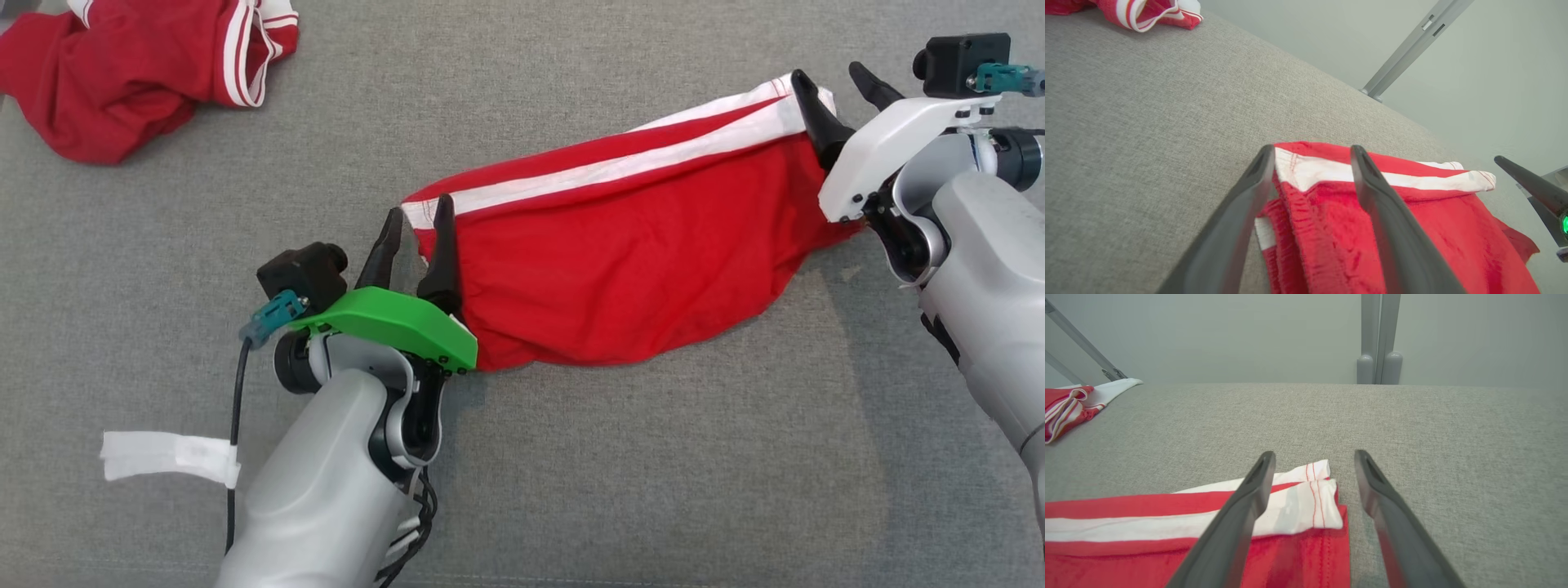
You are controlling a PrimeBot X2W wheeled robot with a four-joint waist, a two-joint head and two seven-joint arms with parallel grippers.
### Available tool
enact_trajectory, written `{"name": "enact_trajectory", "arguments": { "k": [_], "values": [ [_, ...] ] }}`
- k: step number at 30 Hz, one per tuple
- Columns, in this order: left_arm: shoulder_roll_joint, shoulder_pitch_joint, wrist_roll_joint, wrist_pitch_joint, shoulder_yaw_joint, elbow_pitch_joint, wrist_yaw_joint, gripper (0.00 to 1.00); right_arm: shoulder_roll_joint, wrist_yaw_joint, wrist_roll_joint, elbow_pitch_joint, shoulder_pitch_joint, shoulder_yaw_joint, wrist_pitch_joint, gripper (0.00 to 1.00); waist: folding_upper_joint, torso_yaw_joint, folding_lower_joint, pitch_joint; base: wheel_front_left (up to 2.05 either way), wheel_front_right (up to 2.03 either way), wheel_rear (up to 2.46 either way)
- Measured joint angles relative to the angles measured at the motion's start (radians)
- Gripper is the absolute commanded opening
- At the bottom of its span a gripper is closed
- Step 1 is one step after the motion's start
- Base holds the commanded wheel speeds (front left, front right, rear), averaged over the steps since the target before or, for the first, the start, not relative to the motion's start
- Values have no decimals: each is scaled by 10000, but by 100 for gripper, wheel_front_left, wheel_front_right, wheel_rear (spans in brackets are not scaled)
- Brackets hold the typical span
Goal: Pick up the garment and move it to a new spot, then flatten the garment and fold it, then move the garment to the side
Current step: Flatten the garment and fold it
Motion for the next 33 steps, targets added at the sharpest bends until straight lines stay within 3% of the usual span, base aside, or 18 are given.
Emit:
{"name": "enact_trajectory", "arguments": {
  "k": [17, 26, 33],
  "values": [
    [734, 1551, 1804, -10, 857, -1730, 462, 100, -1070, 0, 961, -671, 516, 1310, -727, 100, 0, -431, 0, -773, 0, 0, 0],
    [882, 2839, 2151, -10, 1448, -2640, 660, 100, -1189, 0, 1657, -665, 1390, 1651, -257, 100, 0, -610, 0, -1220, 0, 0, 0],
    [809, 3346, 2289, -12, 1599, -3193, 692, 100, -1066, 0, 2109, -403, 1467, 1753, 378, 100, 0, -306, 0, -1152, 0, 0, 0]
  ]
}}
